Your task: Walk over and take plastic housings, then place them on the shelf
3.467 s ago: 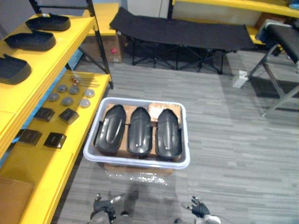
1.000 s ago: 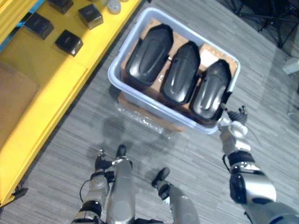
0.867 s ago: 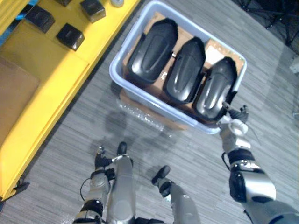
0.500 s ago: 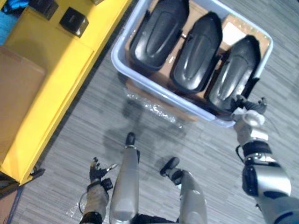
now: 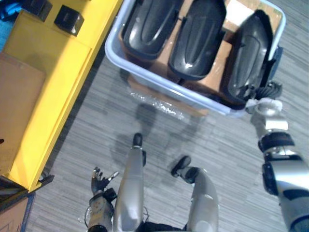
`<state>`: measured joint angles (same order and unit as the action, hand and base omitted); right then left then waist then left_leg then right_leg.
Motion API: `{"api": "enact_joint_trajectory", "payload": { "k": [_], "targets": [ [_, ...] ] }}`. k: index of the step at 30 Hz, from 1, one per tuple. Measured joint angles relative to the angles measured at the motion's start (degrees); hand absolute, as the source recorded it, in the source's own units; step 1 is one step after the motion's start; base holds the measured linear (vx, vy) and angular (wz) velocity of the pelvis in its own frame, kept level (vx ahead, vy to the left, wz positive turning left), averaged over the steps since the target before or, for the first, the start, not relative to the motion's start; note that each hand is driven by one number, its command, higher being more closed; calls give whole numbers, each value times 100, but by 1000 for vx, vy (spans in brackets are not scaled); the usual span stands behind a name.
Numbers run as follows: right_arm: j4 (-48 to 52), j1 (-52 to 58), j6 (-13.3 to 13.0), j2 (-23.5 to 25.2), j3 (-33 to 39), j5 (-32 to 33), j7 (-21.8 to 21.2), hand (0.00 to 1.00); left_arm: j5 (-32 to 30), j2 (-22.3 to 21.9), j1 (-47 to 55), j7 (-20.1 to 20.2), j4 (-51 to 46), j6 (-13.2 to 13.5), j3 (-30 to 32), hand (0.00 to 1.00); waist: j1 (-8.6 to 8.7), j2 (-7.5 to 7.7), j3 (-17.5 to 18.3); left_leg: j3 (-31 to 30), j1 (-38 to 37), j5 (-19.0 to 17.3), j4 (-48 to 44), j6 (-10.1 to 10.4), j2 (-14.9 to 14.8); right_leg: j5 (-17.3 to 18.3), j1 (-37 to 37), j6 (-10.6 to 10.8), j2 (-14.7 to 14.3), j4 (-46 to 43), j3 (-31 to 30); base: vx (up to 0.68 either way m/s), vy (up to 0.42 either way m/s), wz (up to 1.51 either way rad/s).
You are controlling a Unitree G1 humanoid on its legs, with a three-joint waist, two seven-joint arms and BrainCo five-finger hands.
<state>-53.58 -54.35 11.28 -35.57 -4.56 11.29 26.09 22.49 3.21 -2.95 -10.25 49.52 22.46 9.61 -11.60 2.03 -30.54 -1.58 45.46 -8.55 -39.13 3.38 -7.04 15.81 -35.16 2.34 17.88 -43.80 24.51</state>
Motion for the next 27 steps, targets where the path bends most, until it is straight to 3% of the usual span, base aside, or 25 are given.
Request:
{"api": "enact_joint_trajectory", "payload": {
  "k": [10, 16, 20, 23, 27],
  "targets": [
    [-164, -246, 428, -50, -469, -1196, 28, 100, 188, 25, 82, 37, -110, 119, -208, 0, -24, -27, -15, -40, 130, -31, -199, -15, -14, 40, -99, 6, -7, -157, -53, -7, -1, 0],
    [-60, -245, 410, -83, -681, -1263, 55, 100, 227, 37, 265, 29, -258, 370, -369, 0, -7, -27, -15, 54, 29, -41, -238, -19, -58, 1, -44, 9, -31, -140, -145, -17, -1, -7],
    [55, -188, 501, -95, -688, -1265, 88, 100, 418, 75, 306, -22, -479, 385, -439, 0, -9, -27, -15, 62, -217, -41, -163, -18, -127, -56, 240, 7, -125, 38, -96, -8, -5, -3],
    [648, 38, 510, -122, -682, -1281, 303, 100, 463, 84, 425, -126, -1018, 419, -591, 0, 23, -23, -10, 130, -606, -22, 55, 1, -129, -114, 590, 36, -162, 265, -95, -5, -2, -1],
    [1558, 279, 495, -152, -560, -1445, 813, 100, 441, 131, 485, -554, -2300, 400, -639, 0, 129, -13, -3, 247, -1179, 174, 684, -7, -77, -312, 1098, 77, -224, 824, -32, 13, -5, 3]
  ]
}}
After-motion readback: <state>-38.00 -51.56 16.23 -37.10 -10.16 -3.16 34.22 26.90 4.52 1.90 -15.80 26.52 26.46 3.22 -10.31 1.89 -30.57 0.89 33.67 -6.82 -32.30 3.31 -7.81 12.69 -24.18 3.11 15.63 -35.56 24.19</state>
